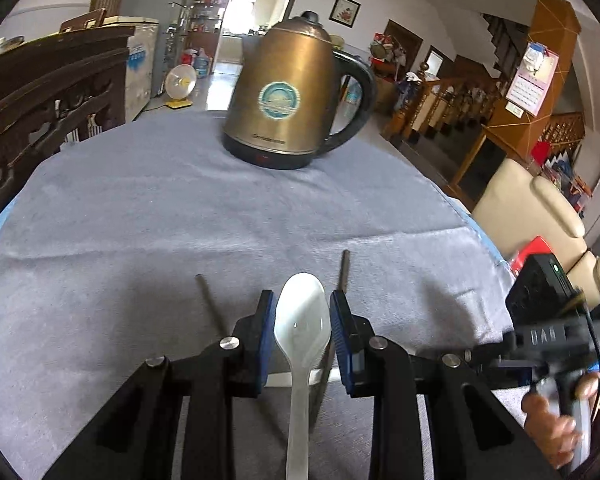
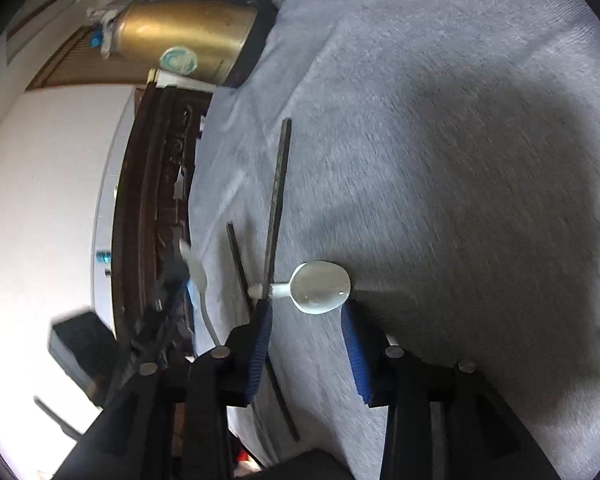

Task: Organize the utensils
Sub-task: 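Grasp a second white spoon with the right tool while the left tool holds its spoon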

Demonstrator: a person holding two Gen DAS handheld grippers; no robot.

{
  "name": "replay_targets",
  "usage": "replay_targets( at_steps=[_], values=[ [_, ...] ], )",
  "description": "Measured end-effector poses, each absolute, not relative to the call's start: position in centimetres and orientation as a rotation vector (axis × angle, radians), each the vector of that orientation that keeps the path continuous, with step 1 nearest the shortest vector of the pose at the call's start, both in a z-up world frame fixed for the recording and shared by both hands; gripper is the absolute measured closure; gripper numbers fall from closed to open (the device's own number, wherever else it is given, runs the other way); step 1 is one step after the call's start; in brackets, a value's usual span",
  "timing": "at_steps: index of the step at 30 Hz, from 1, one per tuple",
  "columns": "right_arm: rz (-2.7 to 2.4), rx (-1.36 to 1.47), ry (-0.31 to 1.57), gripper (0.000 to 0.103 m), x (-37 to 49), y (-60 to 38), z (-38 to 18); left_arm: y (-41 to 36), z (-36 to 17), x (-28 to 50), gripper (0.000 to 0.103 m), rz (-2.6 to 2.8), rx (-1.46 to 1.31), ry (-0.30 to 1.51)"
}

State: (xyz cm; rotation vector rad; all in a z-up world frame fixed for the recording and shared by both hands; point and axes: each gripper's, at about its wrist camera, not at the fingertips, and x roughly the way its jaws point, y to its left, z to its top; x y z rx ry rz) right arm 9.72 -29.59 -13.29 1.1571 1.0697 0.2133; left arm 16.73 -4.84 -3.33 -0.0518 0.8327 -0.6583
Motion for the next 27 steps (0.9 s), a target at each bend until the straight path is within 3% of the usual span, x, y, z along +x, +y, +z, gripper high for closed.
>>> replay_targets(
  at_steps=[3, 17, 20, 24, 27],
  values=[
    [0.189, 1.177, 1.049, 0.052, 11.0, -29.5, -13.0, -4.4, -3.7, 17.0, 0.074, -0.647, -0.062, 0.848],
    [-0.034, 0.615, 1.067, 0.052, 18.3, -25.1, -8.8, -2.9, -4.7, 16.9, 0.074, -0.639, -0.104, 0.879],
    [-0.088, 0.412, 1.098, 0.065, 19.7, -23.0, -8.3, -2.5, -4.7, 16.8, 0.074, -0.628, -0.11, 0.881],
    [-0.086, 0.254, 1.07, 0.066, 19.7, -22.0, -8.2, -1.6, -4.7, 16.8, 0.074, -0.614, -0.132, 0.892],
    [-0.058, 0.283, 1.036, 0.074, 19.2, -22.7, -8.0, -0.9, -4.5, 16.8, 0.074, -0.601, -0.135, 0.89]
  ],
)
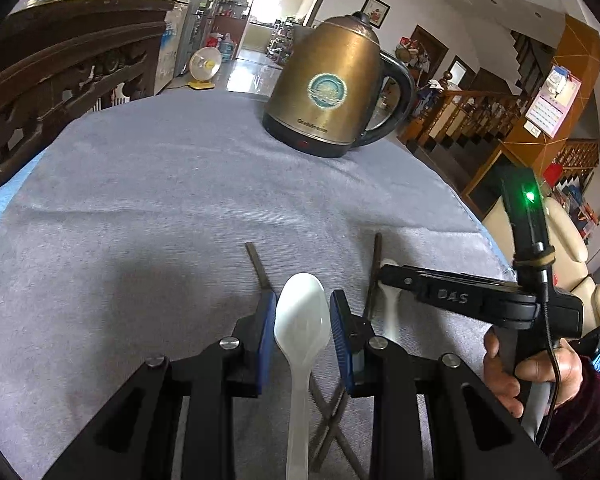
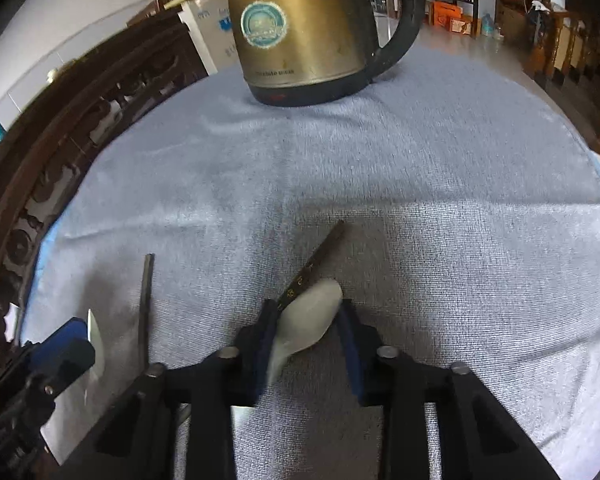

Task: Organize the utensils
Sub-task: 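Grasp a second white spoon with the right tool while the left tool holds its spoon, then carry both white spoons over the grey cup and lower their handles in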

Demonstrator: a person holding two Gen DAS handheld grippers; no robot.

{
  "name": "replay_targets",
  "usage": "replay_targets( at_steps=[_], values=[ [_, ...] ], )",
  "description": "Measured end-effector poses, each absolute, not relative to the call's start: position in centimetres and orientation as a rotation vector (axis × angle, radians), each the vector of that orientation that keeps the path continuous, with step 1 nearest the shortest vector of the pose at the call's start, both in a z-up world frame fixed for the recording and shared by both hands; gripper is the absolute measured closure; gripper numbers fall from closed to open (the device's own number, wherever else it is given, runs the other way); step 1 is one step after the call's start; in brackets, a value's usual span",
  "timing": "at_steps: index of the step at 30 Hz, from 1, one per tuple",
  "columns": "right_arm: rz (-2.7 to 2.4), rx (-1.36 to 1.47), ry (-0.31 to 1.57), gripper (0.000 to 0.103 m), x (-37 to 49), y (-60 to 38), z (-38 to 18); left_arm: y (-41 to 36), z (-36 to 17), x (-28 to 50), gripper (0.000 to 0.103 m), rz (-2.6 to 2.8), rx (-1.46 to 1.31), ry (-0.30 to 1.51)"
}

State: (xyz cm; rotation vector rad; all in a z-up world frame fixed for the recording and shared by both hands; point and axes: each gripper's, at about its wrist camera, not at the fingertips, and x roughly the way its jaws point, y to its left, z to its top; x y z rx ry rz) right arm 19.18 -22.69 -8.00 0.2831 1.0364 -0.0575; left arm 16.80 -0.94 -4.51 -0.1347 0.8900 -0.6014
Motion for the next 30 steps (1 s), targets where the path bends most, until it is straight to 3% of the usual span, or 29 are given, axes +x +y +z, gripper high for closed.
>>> replay_targets(
  at_steps=[15, 30],
  values=[
    [-0.044, 0.458, 0.718, 0.075, 9.4, -27.9, -2.5, 4.3, -1.1, 13.2, 0.074, -0.524, -0.257, 0.791],
    [-0.129, 0.481, 0.48, 0.075, -5.5, -27.9, 1.3, 9.3, -0.2, 1.7, 0.074, -0.467, -0.313, 0.761]
  ],
)
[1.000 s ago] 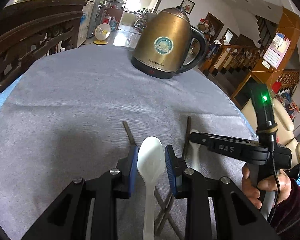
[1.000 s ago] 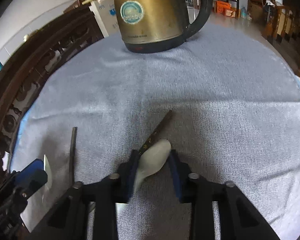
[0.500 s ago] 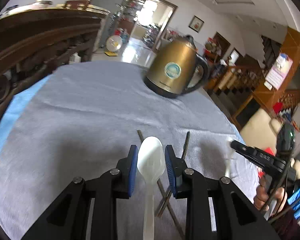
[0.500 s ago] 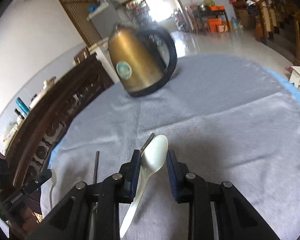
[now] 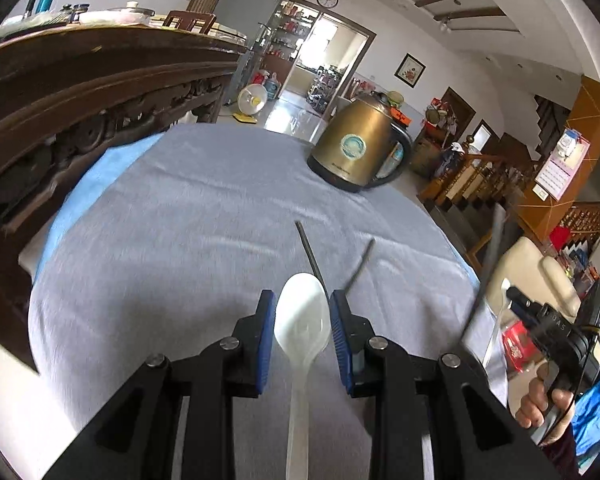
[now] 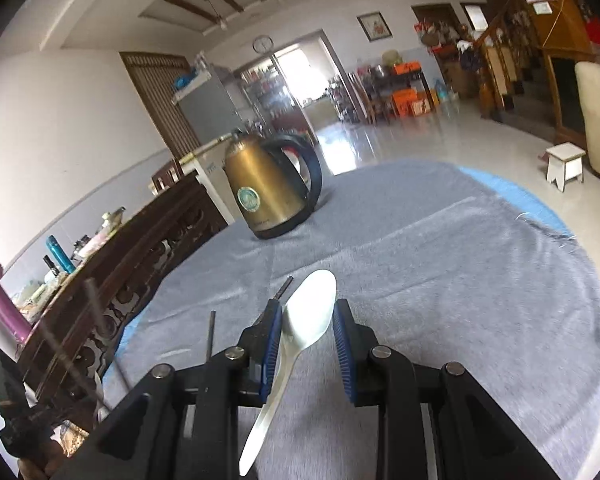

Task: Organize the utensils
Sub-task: 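Carry both white spoons over the grey cup and lower their handles in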

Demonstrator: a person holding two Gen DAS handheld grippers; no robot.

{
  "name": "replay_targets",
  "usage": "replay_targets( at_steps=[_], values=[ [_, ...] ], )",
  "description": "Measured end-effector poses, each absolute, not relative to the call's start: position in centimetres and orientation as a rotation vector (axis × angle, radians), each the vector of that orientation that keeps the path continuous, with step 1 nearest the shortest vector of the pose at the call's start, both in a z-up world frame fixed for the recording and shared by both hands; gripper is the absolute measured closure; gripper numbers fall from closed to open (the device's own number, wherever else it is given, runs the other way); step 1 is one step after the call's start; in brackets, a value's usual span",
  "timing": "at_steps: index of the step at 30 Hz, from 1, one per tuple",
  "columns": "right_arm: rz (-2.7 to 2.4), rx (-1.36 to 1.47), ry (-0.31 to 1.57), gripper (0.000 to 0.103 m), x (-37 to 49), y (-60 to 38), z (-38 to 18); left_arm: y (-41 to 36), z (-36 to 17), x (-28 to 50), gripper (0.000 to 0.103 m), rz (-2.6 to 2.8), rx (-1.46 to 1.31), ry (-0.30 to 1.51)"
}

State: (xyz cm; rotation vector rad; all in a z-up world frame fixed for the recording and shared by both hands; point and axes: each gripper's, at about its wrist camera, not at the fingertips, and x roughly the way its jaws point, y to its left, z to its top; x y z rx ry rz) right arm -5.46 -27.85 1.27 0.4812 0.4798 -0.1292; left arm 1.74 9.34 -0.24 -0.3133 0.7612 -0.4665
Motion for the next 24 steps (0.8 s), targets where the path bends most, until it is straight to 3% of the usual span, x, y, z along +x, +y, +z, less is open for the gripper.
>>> replay_targets(
  at_steps=[10, 19, 24],
  values=[
    [-0.109, 0.352, 0.298, 0.075, -13.4, -23.7, 4.9, 8.4, 2.3, -7.0, 0.074, -0.566, -0.291, 0.681],
    [-0.147, 0.167, 0.052, 0.074, -16.4, -17.2, 6.9, 6.8, 8.3, -11.6, 0.074, -0.583, -0.306, 0.363],
    [-0.172, 0.074, -0.012, 0.074, -15.8, -14.2, 6.0, 4.4, 9.3, -11.5, 0.074, -0.656, -0.252, 0.287]
  ],
)
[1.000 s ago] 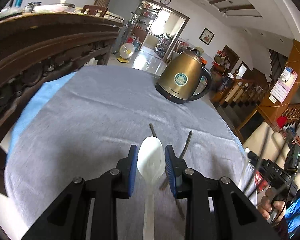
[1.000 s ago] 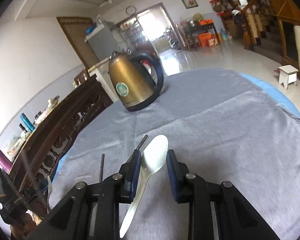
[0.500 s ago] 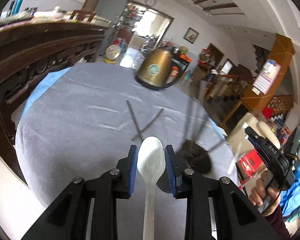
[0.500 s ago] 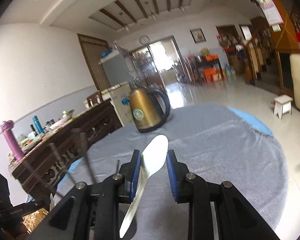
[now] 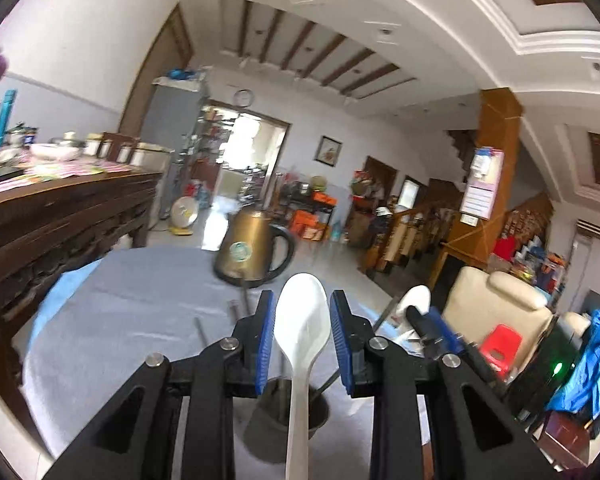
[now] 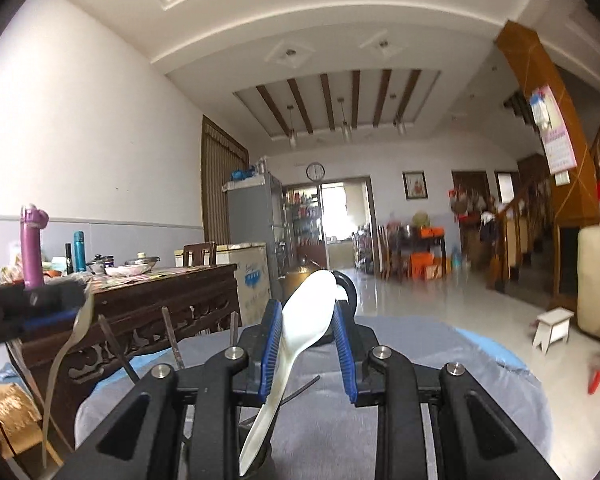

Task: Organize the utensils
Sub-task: 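Carry both white spoons over the grey cup and lower their handles in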

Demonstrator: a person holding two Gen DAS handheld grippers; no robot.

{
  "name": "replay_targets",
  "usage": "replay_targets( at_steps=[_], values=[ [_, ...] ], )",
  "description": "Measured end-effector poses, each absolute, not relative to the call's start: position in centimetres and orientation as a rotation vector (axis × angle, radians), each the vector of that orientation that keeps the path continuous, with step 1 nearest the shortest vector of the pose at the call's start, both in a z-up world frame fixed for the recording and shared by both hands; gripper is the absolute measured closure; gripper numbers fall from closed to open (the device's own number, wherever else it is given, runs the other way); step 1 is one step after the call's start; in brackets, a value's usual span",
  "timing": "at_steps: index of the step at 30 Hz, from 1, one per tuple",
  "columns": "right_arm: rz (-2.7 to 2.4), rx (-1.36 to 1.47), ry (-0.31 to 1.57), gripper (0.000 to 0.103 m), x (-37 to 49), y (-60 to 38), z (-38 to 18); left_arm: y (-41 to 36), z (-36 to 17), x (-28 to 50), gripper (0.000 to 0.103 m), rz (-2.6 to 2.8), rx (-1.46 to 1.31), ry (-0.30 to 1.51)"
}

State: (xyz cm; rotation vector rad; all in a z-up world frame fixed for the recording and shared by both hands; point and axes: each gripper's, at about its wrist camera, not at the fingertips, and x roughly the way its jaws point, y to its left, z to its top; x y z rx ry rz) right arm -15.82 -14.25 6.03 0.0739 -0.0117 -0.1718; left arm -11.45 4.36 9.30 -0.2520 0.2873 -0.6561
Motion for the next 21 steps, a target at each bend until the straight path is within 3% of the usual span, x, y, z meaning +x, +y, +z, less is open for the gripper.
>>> replay_targets(
  at_steps=[8, 21],
  values=[
    [-0.172, 0.056, -0.006, 0.074, -13.4, -12.7, 3.8, 2.5, 9.5, -6.7, 0.074, -0.696, -0.362, 0.308],
    [-0.181, 0.031, -0.025, 0.074, -12.9, -13.0, 2.9, -0.3, 9.4, -6.0, 0.074, -0.612, -0.309, 0.208]
  ],
)
